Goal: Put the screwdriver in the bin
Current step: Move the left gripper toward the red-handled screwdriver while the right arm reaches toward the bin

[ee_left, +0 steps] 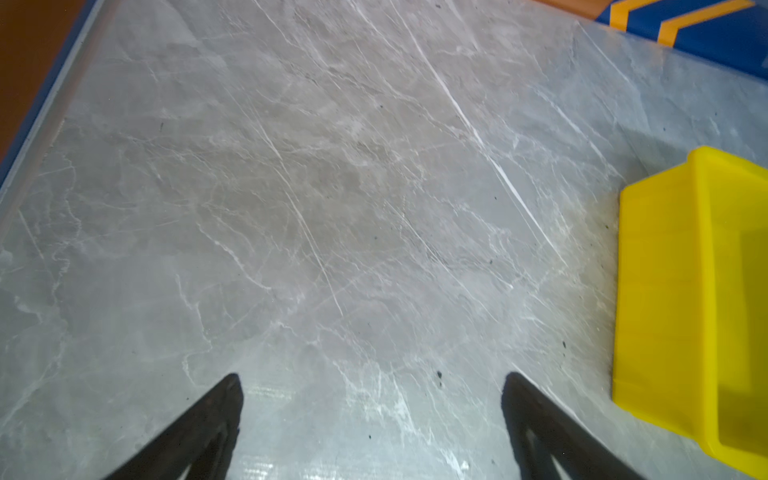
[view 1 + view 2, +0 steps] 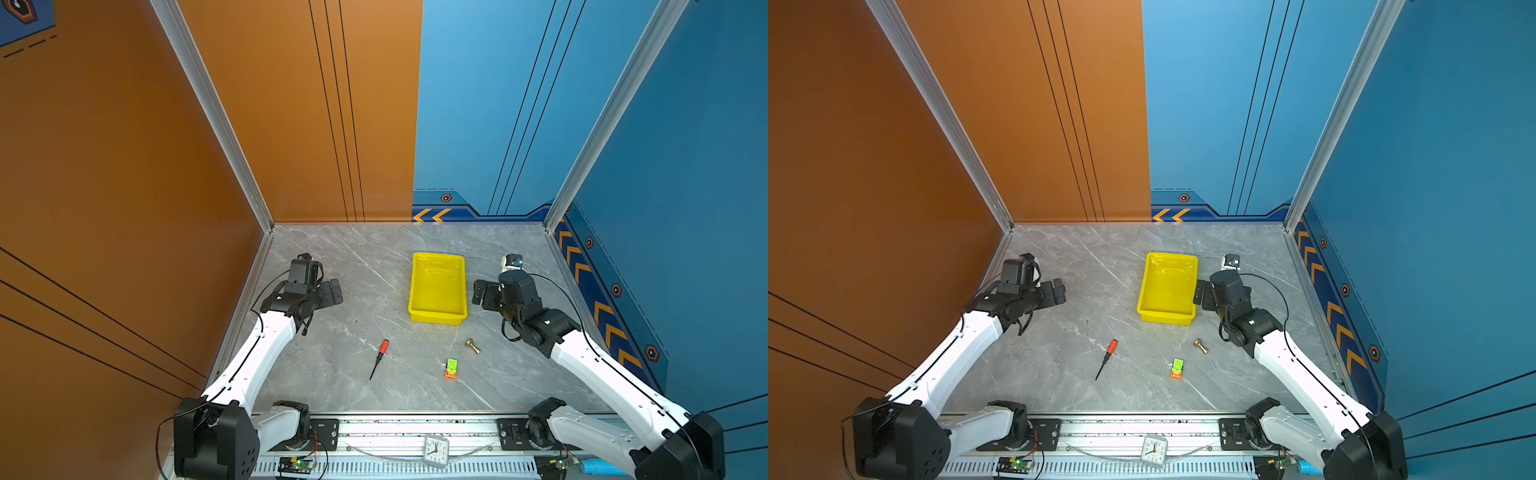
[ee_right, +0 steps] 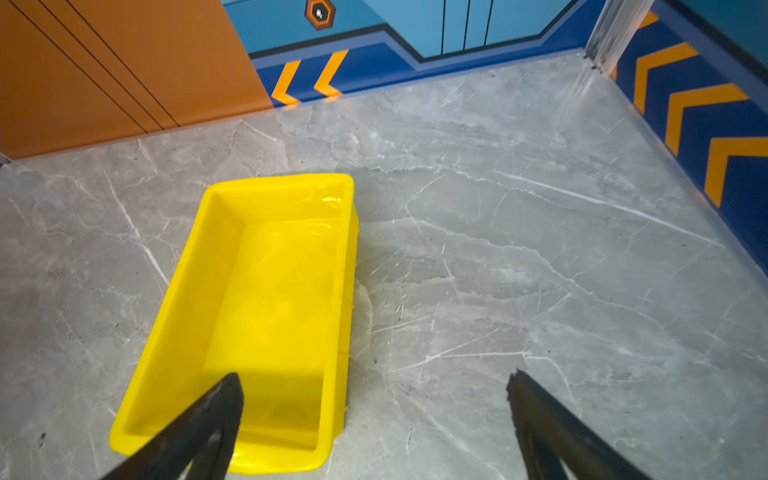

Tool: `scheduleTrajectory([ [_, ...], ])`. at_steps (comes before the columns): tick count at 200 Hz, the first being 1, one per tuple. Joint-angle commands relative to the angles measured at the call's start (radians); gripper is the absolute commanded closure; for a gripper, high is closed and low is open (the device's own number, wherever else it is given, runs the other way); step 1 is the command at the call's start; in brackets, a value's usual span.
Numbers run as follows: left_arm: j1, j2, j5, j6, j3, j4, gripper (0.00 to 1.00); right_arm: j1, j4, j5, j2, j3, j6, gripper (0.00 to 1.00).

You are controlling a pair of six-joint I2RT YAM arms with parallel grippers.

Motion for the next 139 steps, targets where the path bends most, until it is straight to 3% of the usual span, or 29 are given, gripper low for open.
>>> scheduleTrajectory([
  [1, -0.078, -0.027, 0.003, -0.001, 0.042, -0.160, 0.02, 0.048, -0.088, -0.040, 0.005, 0.045, 0.036, 0.00],
  [50, -0.243, -0.021, -0.030, -0.056, 0.038, -0.243, 0.02, 0.163, -0.126, -0.078, 0.017, 0.092, -0.039, 0.00],
  [80, -0.260, -0.010, 0.016, -0.075, 0.024, -0.250, 0.02, 0.266, -0.064, -0.190, -0.022, 0.053, -0.184, 0.00],
  [139, -0.263, 0.069, 0.112, -0.022, 0.013, -0.250, 0.01, 0.384, -0.038, -0.279, -0.159, -0.063, -0.413, 0.00],
])
